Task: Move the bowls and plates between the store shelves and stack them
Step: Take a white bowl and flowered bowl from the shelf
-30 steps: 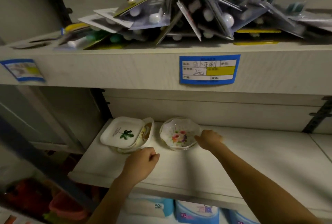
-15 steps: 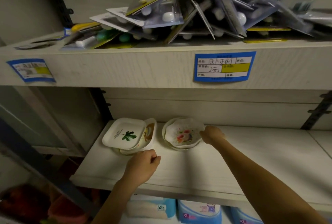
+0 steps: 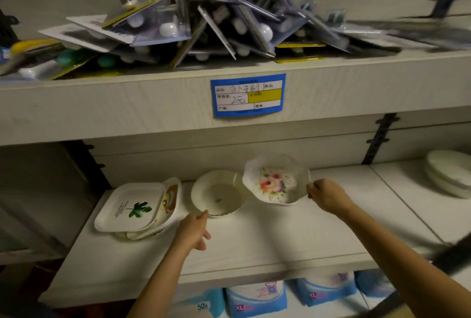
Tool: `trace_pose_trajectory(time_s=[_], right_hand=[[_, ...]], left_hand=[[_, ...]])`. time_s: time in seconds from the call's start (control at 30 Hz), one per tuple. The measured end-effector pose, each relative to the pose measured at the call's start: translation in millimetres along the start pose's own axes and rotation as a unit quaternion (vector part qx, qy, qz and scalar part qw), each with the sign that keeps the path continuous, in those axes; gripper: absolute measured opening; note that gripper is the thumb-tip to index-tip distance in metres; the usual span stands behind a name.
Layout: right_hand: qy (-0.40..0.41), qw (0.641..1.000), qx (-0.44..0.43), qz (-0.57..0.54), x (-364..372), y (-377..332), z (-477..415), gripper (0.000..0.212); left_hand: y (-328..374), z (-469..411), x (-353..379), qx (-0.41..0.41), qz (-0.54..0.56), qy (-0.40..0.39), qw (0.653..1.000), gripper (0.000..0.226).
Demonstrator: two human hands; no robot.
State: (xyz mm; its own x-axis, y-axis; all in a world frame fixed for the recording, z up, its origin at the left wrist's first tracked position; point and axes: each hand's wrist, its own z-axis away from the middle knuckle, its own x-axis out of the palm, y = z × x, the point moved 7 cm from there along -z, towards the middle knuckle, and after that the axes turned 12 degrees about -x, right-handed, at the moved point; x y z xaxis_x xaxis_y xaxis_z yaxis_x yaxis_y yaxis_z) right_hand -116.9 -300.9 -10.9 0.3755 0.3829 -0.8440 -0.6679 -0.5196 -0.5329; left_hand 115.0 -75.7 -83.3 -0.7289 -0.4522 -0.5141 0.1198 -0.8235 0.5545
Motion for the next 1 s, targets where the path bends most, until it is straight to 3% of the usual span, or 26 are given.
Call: trace_pose_trajectory(time_s=[0.2,0.47,0.8,1.0], right_hand=[[0.012,0.997,0.059,-0.038,-8.5,40.0,37.4,0.036],[0.027,0.992,0.101,-0.068,-20.8,71.0,73.2,0.036],[0.074,0.989,0.103,-0.072,-38.8,83.0,107.5,0.034],[0.125,0.982,0.111,-0.088,-57.4,97.0,143.8,0.033]], left_hand=[[1.4,-26.4,20.4,-0.054,0.135,-0.045,0.988,0.038],[10.1,-38.1,23.2,-0.044,0.133,-0.031,0.99,0.033],[46.1,12.3,15.8,0.088,0.066,-0.022,0.994,0.026],[70.2,56.5,35.7,0.169,0.014,-0.058,0.984,0.029]])
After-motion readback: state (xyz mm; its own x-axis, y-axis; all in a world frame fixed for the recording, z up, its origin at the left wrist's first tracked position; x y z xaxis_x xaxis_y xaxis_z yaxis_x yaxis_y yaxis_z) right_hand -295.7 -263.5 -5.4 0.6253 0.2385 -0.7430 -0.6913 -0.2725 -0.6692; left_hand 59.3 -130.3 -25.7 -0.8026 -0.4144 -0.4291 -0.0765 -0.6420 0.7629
